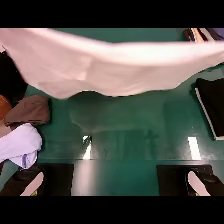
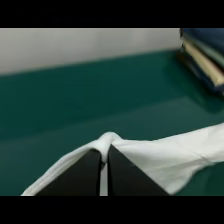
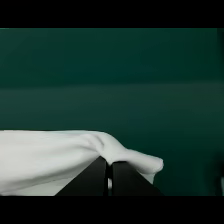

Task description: Fold the shirts.

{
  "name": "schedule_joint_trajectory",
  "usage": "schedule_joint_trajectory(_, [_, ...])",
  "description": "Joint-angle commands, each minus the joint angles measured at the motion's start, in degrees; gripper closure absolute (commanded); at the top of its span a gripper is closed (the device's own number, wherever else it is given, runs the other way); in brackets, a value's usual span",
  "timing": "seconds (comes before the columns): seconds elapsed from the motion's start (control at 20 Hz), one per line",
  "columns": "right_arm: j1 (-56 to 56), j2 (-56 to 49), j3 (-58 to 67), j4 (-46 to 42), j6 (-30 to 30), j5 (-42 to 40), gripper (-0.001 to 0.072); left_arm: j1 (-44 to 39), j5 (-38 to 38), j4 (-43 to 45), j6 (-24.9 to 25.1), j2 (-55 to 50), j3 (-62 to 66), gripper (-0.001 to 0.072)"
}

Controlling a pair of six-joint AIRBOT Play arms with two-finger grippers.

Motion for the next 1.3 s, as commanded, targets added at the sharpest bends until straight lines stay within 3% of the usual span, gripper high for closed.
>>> schedule_joint_trajectory(0.0, [0.0,2.6,12.3,-6.6,-0.1,1.2,0.0695,0.0,0.6,0.9,-3.0,0.9,16.0,0.0678])
schedule_joint_trajectory(0.2, [0.0,1.0,21.8,-9.0,-0.1,5.7,0.0695,0.0,2.2,1.6,-5.0,0.7,19.8,0.0678])
schedule_joint_trajectory(0.4, [0.0,-7.6,29.5,-8.5,-0.1,15.8,0.0695,0.0,-2.0,3.3,-5.6,-1.7,12.5,0.0678])
schedule_joint_trajectory(0.75, [0.9,-24.4,10.7,-8.5,0.3,18.6,0.0695,0.0,-7.5,3.2,-4.2,-17.4,-8.9,0.0677])
schedule_joint_trajectory(1.0, [4.4,-40.3,2.2,-8.5,0.2,10.9,0.0695,0.0,0.2,3.2,-1.0,-36.7,-16.3,0.0677])
schedule_joint_trajectory(1.25, [4.9,-54.6,12.2,-8.4,0.3,6.1,0.0695,0.0,15.1,3.2,0.0,-48.1,-15.5,0.0677])
